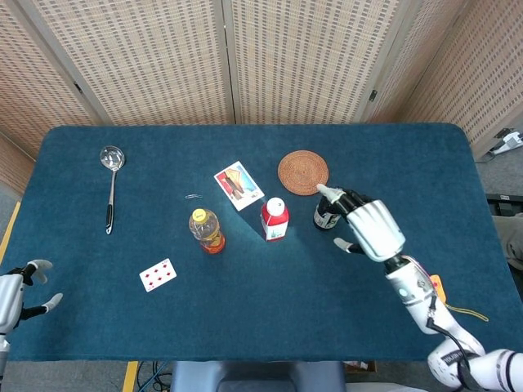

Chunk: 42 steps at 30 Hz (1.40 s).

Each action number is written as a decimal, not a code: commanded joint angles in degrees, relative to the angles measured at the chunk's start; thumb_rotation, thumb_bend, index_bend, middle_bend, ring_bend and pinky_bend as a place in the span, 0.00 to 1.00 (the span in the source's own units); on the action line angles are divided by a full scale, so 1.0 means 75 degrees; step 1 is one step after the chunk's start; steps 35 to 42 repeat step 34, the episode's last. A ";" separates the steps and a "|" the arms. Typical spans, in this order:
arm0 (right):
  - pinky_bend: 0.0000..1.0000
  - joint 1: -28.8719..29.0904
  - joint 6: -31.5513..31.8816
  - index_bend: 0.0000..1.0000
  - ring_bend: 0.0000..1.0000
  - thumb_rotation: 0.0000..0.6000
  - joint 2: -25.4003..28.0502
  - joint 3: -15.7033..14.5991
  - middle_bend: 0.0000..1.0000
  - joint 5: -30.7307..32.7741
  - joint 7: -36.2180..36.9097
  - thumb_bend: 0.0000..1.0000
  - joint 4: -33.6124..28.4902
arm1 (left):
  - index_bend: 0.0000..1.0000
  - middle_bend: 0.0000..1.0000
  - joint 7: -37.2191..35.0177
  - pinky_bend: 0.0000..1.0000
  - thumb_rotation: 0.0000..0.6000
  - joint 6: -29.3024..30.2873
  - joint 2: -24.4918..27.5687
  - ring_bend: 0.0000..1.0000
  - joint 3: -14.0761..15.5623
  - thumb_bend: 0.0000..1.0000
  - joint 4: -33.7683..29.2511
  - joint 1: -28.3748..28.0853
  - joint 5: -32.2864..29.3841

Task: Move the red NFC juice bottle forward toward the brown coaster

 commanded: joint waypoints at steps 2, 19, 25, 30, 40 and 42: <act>0.53 -0.0869 0.0932 0.09 0.23 1.00 0.0576 -0.0611 0.25 -0.0682 -0.0344 0.12 -0.0368 | 0.66 0.53 0.0041 0.66 1.00 0.0030 0.0015 0.50 0.0046 0.12 -0.0066 0.0005 0.0105; 0.53 -0.3395 0.3694 0.24 0.24 1.00 0.0394 -0.1345 0.33 -0.1273 0.1781 0.17 0.1581 | 0.63 0.52 -0.0038 0.69 1.00 0.0088 -0.0142 0.48 0.0108 0.12 -0.0026 -0.0025 0.0332; 0.53 -0.3588 0.3610 0.24 0.24 1.00 0.0570 -0.1208 0.33 -0.1019 0.2025 0.17 0.1645 | 0.63 0.52 0.0020 0.69 1.00 0.0096 -0.0136 0.48 0.0117 0.12 -0.0052 -0.0046 0.0390; 0.53 -0.3674 0.3423 0.24 0.24 1.00 0.0720 -0.1058 0.33 -0.0769 0.2323 0.17 0.1618 | 0.63 0.52 0.0067 0.69 1.00 0.0015 -0.0188 0.48 0.0132 0.12 -0.0024 -0.0111 0.0435; 0.53 -0.3698 0.3412 0.24 0.24 1.00 0.0750 -0.0983 0.33 -0.0865 0.2413 0.17 0.1597 | 0.63 0.52 0.0134 0.69 1.00 -0.0080 -0.0243 0.48 0.0176 0.12 0.0017 -0.0152 0.0451; 0.53 -0.3698 0.3412 0.24 0.24 1.00 0.0750 -0.0983 0.33 -0.0865 0.2413 0.17 0.1597 | 0.63 0.52 0.0134 0.69 1.00 -0.0080 -0.0243 0.48 0.0176 0.12 0.0017 -0.0152 0.0451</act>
